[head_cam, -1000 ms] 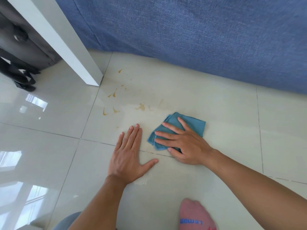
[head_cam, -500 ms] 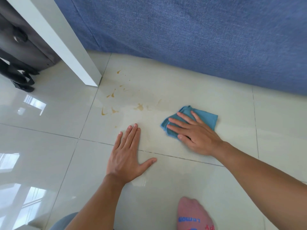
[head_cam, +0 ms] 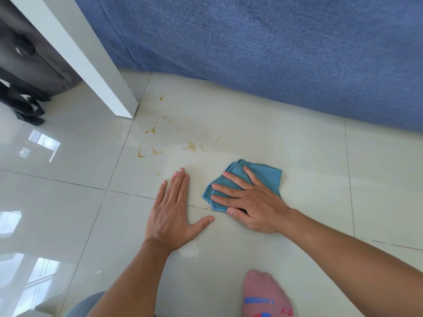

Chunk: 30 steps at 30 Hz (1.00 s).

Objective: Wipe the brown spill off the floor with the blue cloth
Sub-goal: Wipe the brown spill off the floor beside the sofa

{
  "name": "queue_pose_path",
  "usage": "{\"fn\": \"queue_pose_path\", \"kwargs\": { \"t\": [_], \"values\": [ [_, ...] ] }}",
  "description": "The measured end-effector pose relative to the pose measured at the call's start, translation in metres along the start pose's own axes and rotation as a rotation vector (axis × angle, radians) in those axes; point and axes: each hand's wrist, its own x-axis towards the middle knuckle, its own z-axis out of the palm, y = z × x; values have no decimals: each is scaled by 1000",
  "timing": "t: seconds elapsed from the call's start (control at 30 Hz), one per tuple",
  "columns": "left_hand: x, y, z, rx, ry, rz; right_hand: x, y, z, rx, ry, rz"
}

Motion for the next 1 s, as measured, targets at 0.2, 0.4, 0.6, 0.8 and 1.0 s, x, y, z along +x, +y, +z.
{"fn": "queue_pose_path", "kwargs": {
  "t": [0.2, 0.4, 0.6, 0.8, 1.0],
  "values": [
    [1, 0, 2, 20, -15, -3, 34, -13, -10, 22, -78, -3],
    [0, 0, 1, 8, -4, -5, 45, 16, -16, 34, 34, 245],
    [1, -1, 0, -4, -9, -7, 23, 5, -2, -40, 108, 364],
    [1, -2, 0, -5, -13, 4, 32, -3, -2, -58, 32, 225],
    [1, -1, 0, -16, -2, -2, 38, 3, -8, -116, 93, 429]
  ]
}}
